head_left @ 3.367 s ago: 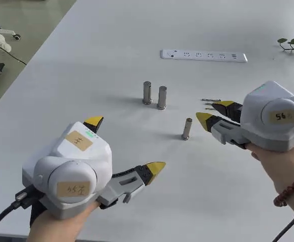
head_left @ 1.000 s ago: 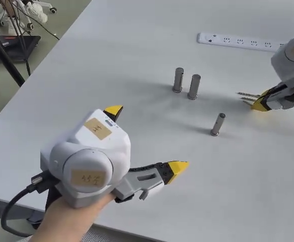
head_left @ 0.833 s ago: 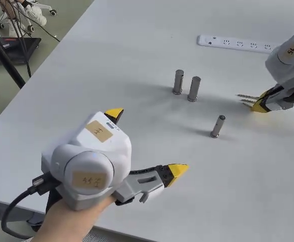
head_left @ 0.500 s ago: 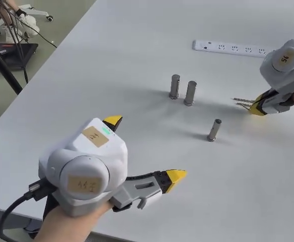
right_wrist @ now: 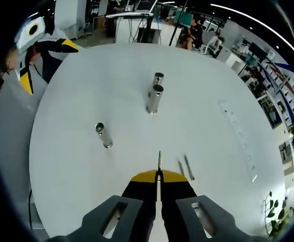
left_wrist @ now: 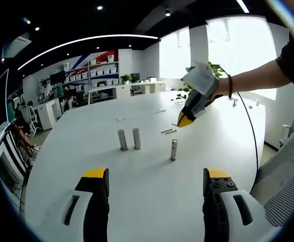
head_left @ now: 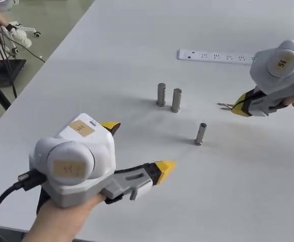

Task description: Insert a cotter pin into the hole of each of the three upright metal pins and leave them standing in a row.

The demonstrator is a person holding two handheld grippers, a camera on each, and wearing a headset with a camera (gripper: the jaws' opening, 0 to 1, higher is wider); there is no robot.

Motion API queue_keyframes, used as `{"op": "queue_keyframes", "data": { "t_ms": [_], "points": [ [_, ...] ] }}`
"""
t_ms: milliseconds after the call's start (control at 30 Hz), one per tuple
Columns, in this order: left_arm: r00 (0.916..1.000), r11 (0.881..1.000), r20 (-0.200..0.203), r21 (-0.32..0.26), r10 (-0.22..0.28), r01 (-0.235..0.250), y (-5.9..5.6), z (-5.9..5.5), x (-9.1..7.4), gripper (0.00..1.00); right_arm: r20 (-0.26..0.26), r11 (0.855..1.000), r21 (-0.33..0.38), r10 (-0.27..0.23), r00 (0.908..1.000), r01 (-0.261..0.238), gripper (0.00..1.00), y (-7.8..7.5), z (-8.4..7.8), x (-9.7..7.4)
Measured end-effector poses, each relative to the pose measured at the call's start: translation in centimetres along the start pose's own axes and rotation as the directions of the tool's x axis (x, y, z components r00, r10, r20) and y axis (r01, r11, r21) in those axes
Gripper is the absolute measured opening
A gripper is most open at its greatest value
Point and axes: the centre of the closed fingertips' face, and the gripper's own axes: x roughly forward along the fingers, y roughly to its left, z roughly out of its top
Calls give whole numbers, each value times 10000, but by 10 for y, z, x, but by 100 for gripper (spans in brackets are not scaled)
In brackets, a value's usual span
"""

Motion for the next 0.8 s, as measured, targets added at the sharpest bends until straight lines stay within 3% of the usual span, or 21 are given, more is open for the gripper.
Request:
{"op": "queue_keyframes", "data": {
  "t_ms": [100, 400, 633, 800],
  "points": [
    [9997, 9997, 114, -82, -224, 225, -3, 6, 3, 68, 306, 10000, -87, 22, 9995, -20, 0, 13, 7, -10],
    [9936, 9931, -42, -345, -1126, 1124, -19, 13, 15, 50, 1104, 9966, -818, 163, 9938, -72, 0, 55, 29, -25],
    [9822, 9790, -136, -847, -1875, 1857, -35, 18, 22, 39, 1552, 9874, -1566, 470, 9868, -224, 0, 83, 45, -31],
    [9743, 9656, -201, -1395, -2245, 2197, -42, 19, 25, 30, 1853, 9770, -2122, 604, 9808, -201, 0, 92, 53, -32]
  ]
}}
